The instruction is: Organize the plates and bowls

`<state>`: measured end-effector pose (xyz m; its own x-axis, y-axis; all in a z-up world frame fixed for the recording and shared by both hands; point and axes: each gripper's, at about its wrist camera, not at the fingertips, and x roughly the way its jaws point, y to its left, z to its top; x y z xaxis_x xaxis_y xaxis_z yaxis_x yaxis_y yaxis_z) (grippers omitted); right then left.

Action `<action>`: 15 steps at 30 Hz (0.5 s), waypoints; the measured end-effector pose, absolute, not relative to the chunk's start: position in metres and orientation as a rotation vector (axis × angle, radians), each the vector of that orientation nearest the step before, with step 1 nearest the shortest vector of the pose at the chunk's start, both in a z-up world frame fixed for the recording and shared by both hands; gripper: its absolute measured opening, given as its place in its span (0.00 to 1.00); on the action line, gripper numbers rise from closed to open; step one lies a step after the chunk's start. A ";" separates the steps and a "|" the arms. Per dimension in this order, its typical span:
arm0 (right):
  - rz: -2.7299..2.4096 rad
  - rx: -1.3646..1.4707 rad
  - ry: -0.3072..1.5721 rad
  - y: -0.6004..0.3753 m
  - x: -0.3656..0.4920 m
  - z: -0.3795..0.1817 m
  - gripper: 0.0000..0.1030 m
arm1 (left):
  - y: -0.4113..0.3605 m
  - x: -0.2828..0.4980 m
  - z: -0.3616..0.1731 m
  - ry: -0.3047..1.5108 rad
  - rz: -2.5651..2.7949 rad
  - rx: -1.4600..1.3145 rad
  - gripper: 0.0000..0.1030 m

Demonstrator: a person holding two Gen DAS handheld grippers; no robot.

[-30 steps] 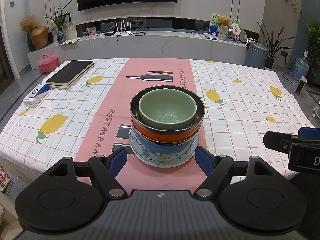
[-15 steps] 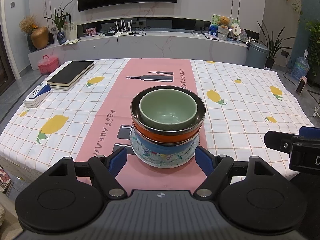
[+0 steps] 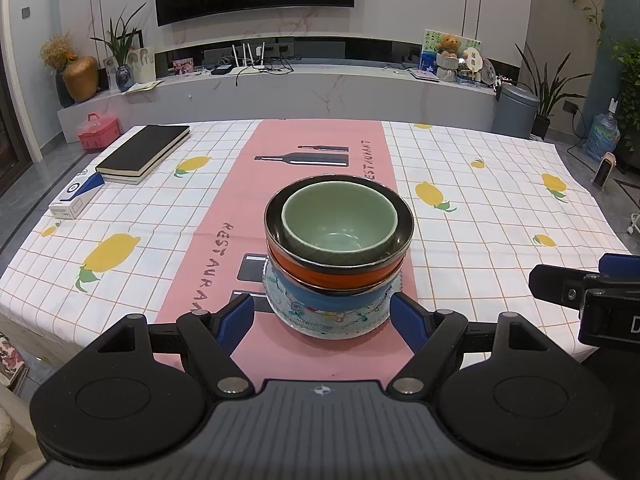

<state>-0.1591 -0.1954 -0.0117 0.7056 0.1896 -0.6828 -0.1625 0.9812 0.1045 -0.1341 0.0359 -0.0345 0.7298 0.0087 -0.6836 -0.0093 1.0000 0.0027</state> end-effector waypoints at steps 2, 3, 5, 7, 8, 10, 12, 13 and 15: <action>0.196 0.038 0.763 -0.195 -0.159 -0.012 0.81 | 0.036 -0.134 -0.034 0.753 0.010 -0.001 0.88; 0.196 0.038 0.763 -0.195 -0.159 -0.012 0.81 | 0.036 -0.134 -0.035 0.753 0.010 -0.001 0.88; 0.198 0.037 0.765 -0.195 -0.159 -0.012 0.81 | 0.036 -0.134 -0.034 0.753 0.010 -0.001 0.88; 0.200 0.036 0.765 -0.195 -0.158 -0.012 0.81 | 0.036 -0.134 -0.035 0.753 0.010 -0.001 0.88; 0.200 0.035 0.765 -0.195 -0.158 -0.012 0.81 | 0.037 -0.134 -0.034 0.752 0.009 -0.001 0.88; 0.199 0.036 0.766 -0.195 -0.158 -0.012 0.81 | 0.036 -0.134 -0.035 0.753 0.010 0.000 0.88; 0.200 0.037 0.767 -0.195 -0.158 -0.013 0.81 | 0.036 -0.134 -0.035 0.753 0.009 0.000 0.88; 0.200 0.037 0.767 -0.195 -0.158 -0.013 0.81 | 0.036 -0.134 -0.035 0.753 0.009 0.000 0.88; 0.201 0.038 0.769 -0.195 -0.158 -0.013 0.81 | 0.036 -0.134 -0.035 0.753 0.011 0.001 0.88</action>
<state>-0.1583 -0.1947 -0.0134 0.7007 0.1939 -0.6866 -0.1661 0.9802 0.1074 -0.1342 0.0360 -0.0345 0.7299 0.0101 -0.6835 -0.0093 0.9999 0.0049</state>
